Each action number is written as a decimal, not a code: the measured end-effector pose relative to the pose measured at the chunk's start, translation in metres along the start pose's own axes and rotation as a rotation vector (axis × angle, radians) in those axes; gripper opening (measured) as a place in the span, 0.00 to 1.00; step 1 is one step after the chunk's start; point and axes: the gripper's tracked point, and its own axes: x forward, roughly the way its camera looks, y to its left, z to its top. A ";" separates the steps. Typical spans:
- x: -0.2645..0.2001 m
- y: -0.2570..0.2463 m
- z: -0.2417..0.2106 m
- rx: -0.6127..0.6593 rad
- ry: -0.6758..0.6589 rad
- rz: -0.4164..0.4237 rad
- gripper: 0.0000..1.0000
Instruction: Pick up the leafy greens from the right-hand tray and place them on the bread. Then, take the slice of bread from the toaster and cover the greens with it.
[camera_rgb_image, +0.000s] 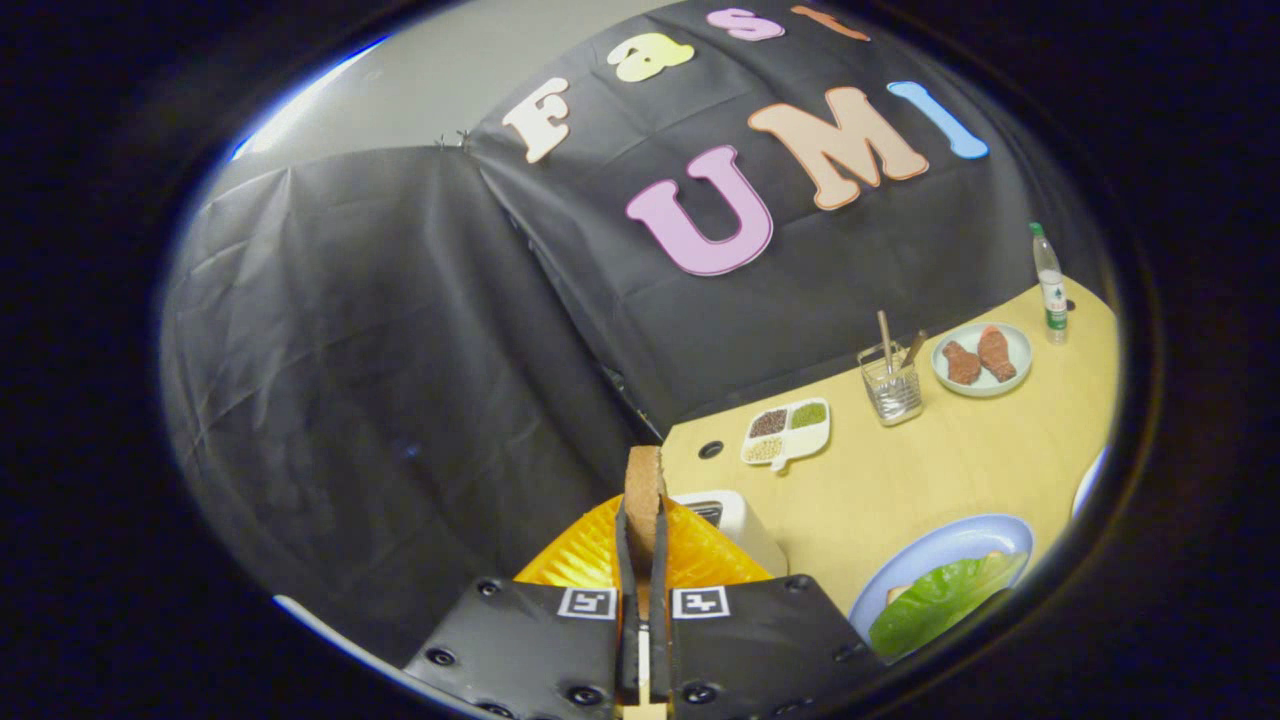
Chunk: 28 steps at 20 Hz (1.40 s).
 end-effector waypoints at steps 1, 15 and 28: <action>-0.006 -0.004 0.007 0.011 -0.013 0.003 0.07; -0.079 -0.129 0.008 0.157 -0.073 -0.022 0.06; -0.089 -0.240 -0.078 0.255 0.030 -0.130 0.06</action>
